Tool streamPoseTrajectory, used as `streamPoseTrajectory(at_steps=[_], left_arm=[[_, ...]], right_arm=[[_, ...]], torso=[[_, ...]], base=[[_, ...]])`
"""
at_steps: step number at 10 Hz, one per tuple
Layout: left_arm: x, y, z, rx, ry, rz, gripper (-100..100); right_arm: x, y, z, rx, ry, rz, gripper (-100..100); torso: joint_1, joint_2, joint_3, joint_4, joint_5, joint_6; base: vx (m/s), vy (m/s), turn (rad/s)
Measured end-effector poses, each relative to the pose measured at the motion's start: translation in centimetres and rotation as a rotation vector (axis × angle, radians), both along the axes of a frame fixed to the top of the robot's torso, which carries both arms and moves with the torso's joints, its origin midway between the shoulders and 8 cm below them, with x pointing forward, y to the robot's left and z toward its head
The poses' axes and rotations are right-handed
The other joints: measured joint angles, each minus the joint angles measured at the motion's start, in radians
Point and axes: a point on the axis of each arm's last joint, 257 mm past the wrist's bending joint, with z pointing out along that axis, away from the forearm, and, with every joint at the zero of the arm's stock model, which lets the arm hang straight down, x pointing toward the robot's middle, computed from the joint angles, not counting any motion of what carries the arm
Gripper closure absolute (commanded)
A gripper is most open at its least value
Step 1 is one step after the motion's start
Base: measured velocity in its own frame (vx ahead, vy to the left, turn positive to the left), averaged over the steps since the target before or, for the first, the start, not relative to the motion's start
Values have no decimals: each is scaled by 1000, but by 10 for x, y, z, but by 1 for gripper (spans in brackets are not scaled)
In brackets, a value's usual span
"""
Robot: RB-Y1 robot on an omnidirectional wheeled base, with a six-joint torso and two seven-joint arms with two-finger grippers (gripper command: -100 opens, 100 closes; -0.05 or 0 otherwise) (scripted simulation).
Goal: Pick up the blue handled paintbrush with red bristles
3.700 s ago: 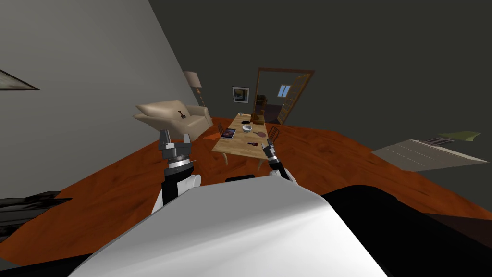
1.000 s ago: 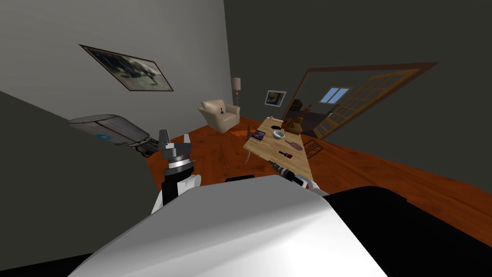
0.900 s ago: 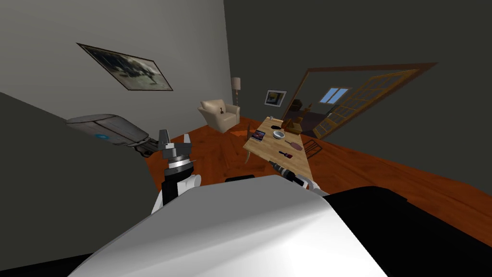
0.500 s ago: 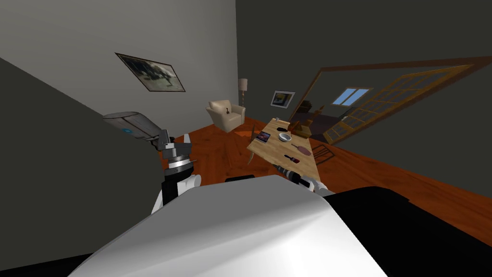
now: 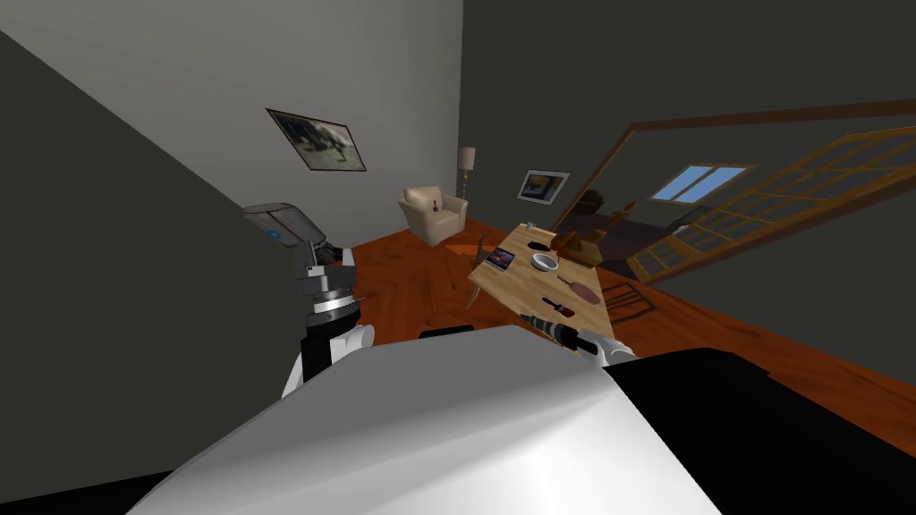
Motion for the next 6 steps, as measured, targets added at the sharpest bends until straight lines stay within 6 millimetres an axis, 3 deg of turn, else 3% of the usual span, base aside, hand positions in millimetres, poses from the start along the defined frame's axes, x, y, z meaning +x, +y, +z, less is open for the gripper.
streamPoseTrajectory(at_steps=[6], left_arm=[[0, 0, 0, 0, 0, 0, 0]], right_arm=[[-47, -74, 7, -194, 122, 77, -100]], torso=[[-1, 2, 1, 0, -1, 1]], base=[[22, -7, 154]])
